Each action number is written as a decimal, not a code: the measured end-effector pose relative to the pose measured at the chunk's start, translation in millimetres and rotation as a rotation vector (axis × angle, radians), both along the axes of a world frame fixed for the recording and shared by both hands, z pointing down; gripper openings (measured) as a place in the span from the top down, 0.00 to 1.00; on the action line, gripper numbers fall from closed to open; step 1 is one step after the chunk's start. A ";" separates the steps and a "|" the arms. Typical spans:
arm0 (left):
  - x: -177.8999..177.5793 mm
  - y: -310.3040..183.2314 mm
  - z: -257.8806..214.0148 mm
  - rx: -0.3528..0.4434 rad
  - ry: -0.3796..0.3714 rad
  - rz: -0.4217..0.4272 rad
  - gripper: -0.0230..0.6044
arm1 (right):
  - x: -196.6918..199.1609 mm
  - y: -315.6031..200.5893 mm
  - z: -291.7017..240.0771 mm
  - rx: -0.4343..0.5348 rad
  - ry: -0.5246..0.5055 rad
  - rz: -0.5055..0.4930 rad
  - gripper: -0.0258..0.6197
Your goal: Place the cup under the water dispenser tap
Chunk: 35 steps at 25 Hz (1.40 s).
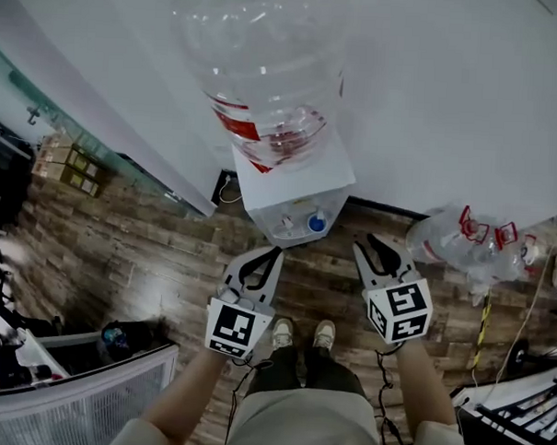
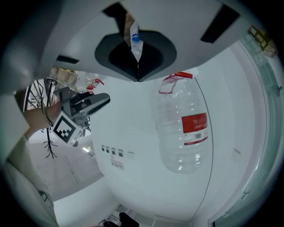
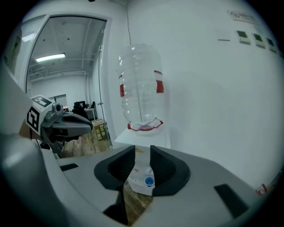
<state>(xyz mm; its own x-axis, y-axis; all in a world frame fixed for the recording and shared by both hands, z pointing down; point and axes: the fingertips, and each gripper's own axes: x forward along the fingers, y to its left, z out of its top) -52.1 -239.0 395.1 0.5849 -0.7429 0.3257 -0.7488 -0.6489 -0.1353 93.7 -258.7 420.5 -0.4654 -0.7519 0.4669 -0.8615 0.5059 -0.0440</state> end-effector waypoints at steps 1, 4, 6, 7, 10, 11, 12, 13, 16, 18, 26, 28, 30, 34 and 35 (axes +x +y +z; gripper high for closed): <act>1.2 4.0 -10.8 0.009 -0.004 0.007 0.95 | 1.6 4.4 -11.2 0.013 -0.009 0.003 0.79; 4.3 18.0 -41.3 0.035 -0.004 0.027 0.95 | 4.2 20.0 -41.2 0.047 -0.034 0.005 0.80; 7.0 25.7 -57.9 0.067 -0.003 0.043 0.95 | 4.4 32.0 -56.5 0.064 -0.036 -0.002 0.81; 8.6 28.5 -65.3 0.090 -0.004 0.053 0.95 | 3.8 38.4 -62.3 0.070 -0.033 -0.008 0.83; 13.2 32.6 -80.4 0.142 0.016 0.078 0.95 | 3.0 54.1 -75.1 0.090 -0.017 -0.014 0.87; 14.4 33.5 -83.7 0.147 0.030 0.083 0.95 | 3.7 57.6 -79.3 0.100 -0.011 -0.008 0.89; 15.3 34.9 -87.5 0.153 0.040 0.087 0.95 | 4.4 60.9 -83.6 0.107 -0.012 -0.001 0.91; 16.0 36.8 -91.7 0.161 0.044 0.092 0.95 | 4.8 64.4 -88.4 0.111 -0.022 0.005 0.92; 15.1 42.7 -105.5 0.178 0.056 0.088 0.95 | 4.6 75.6 -105.4 0.121 -0.060 0.008 0.95; 12.5 46.5 -110.7 0.172 0.061 0.081 0.95 | 4.5 81.8 -117.7 0.141 -0.067 0.000 0.95; 10.6 56.2 -120.5 0.163 0.086 0.063 0.95 | 13.1 90.6 -153.0 0.213 -0.051 0.002 0.95; 10.3 56.9 -118.8 0.159 0.076 0.064 0.95 | 15.2 90.6 -155.9 0.219 -0.054 0.008 0.95; 9.1 57.1 -116.0 0.152 0.053 0.065 0.95 | 15.9 90.7 -156.6 0.221 -0.055 0.010 0.95; 9.2 55.2 -116.1 0.147 0.050 0.061 0.95 | 16.8 88.7 -155.1 0.218 -0.057 0.012 0.95; 9.2 55.3 -116.0 0.147 0.050 0.060 0.95 | 16.7 88.3 -154.6 0.217 -0.062 0.014 0.95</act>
